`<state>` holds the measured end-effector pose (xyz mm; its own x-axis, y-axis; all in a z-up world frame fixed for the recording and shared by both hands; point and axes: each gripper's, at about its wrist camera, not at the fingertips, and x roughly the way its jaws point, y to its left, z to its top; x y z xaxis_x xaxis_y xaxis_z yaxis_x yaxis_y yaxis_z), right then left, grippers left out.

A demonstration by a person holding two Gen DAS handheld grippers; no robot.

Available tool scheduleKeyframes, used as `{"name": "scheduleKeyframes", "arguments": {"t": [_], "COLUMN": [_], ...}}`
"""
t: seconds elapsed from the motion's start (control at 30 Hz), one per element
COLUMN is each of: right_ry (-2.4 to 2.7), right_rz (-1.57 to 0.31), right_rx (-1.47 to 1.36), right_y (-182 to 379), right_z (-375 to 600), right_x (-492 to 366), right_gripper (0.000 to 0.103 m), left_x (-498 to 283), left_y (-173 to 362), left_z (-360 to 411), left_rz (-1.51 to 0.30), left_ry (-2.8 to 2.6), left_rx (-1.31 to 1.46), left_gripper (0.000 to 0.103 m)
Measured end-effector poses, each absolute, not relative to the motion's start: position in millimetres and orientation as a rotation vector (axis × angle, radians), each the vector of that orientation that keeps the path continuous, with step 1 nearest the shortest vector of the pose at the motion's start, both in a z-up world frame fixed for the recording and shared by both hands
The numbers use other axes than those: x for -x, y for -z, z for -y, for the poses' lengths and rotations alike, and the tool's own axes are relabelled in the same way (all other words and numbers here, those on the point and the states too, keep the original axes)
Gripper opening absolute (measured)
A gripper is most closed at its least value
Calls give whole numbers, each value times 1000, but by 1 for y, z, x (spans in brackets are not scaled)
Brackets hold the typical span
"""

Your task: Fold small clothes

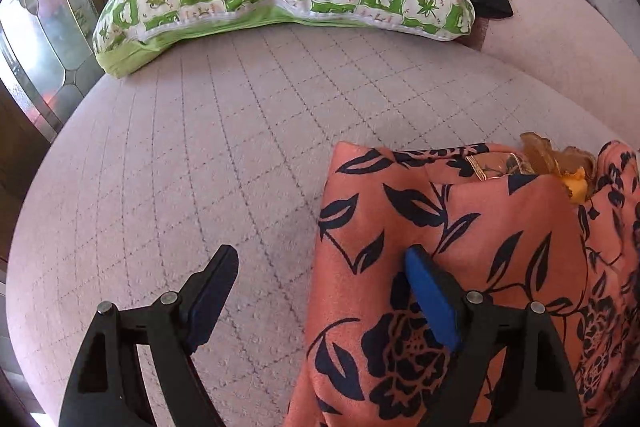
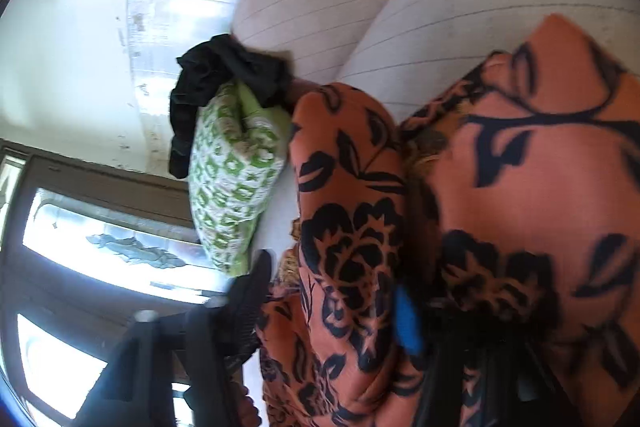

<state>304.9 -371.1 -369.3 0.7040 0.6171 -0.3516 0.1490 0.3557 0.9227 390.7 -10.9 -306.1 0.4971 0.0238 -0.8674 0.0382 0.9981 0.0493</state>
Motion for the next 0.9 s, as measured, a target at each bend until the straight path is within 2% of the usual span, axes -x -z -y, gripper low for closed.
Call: {"name": "scheduleKeyframes", "arguments": {"t": [0.1,0.17,0.23,0.33,0.37,0.4,0.43,0.47,0.53,0.6,0.63,0.7,0.73,0.9], "right_ry": [-264,-256,-216,-77,-69,-61,-46,-33,-2,-34,-69,-104,-64,-9], "right_rz": [-623,-502,-381,-361,-424,-508,-560,-590,-628,-641,-666,-750,-798,-861], "right_rx": [-994,-917,-824,-729,-739,-793,-879,-978,-1042,-1040,-1070,-1116,-1100,-1148], "right_y": [317,280,241,227,236,252,268,285,304,315,322,335,340,358], "right_z": [369,370,374,382,388,397,406,414,422,427,432,430,425,411], "right_x": [-284,-263,-224,-191,-194,-199,-204,-206,-214,-229,-237,-247,-251,-248], "right_gripper": [15,10,10,12,26,58,76,89,89,82,75,42,37,37], "left_x": [-390,-390,-390,-388,-387,-386,-384,-382,-380,-380,-380,-382,-383,-387], "left_y": [307,305,305,305,304,303,302,302,301,300,300,302,303,302], "left_z": [9,10,8,9,10,10,9,9,8,6,5,7,7,6], "left_rz": [-1058,-1063,-1064,-1060,-1061,-1064,-1065,-1065,-1064,-1066,-1068,-1068,-1068,-1072], "left_ry": [0,-5,-10,-18,-21,-23,-24,-23,-25,-28,-28,-29,-30,-39], "left_rx": [-52,-46,-49,-65,-64,-63,-64,-69,-74,-63,-60,-66,-69,-59], "left_gripper": [87,87,87,87,87,87,87,87,87,87,87,87,87,87]}}
